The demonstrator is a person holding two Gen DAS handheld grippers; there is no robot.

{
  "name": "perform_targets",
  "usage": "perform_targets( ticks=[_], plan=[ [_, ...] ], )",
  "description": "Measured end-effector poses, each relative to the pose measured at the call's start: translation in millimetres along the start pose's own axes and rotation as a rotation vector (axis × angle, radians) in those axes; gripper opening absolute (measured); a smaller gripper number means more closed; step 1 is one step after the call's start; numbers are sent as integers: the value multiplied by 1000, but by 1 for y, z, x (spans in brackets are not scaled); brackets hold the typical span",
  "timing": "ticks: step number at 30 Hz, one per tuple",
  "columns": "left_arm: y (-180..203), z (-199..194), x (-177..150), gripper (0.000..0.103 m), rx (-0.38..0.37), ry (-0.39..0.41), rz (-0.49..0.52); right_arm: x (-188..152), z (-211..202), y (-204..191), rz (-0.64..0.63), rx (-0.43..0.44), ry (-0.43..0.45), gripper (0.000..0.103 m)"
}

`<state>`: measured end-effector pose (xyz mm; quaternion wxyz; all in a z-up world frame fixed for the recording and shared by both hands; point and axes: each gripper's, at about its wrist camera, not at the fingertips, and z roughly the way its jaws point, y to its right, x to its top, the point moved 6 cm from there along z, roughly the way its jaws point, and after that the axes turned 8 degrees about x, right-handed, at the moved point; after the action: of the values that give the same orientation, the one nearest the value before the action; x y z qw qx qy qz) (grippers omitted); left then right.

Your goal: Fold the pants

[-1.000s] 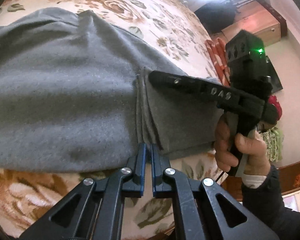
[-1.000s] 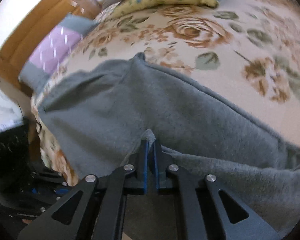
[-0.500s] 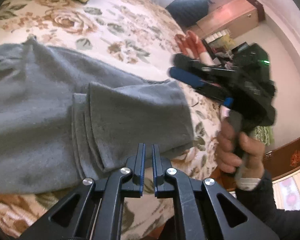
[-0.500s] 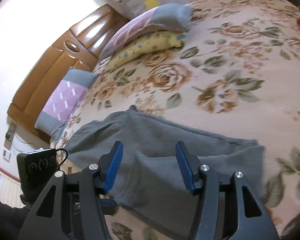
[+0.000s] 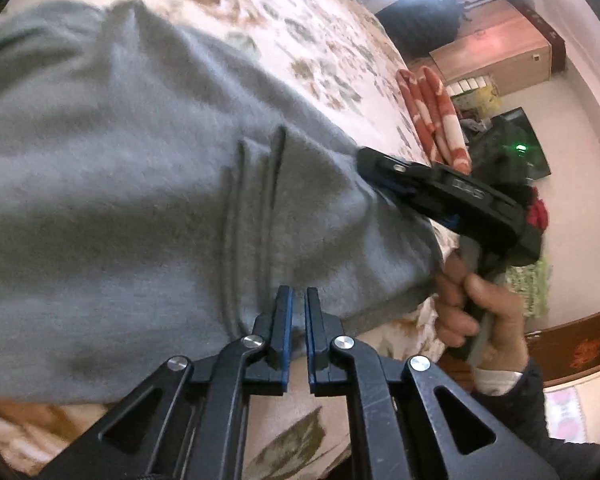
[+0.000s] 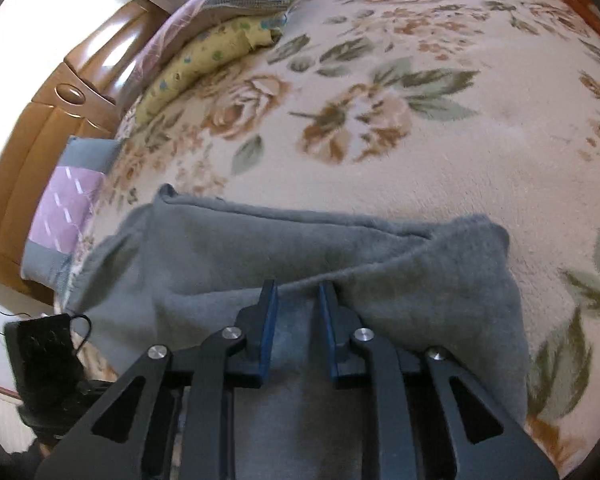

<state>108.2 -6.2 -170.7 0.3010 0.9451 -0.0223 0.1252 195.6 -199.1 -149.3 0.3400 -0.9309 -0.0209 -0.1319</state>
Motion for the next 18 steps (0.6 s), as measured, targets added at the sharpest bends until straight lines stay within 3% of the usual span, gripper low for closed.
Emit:
perform_targets(
  ticks=[7, 8, 10, 11, 12, 18],
  plan=[
    [-35, -60, 2, 9, 65, 137, -76, -5, -8, -70, -168, 68, -28, 26],
    [-43, -69, 1, 12, 72, 155, -104, -6, -5, -78, -182, 74, -38, 28],
    [-63, -91, -4, 18, 75, 198, -175, -6, 7, -103, -228, 95, -66, 48],
    [-72, -102, -6, 19, 78, 221, -208, -7, 12, -114, -250, 105, -75, 63],
    [-78, -110, -8, 20, 81, 242, -236, -7, 19, -129, -286, 118, -86, 67],
    [-133, -172, -33, 24, 126, 387, -411, -11, 64, -200, -418, 179, -176, 67]
  ],
)
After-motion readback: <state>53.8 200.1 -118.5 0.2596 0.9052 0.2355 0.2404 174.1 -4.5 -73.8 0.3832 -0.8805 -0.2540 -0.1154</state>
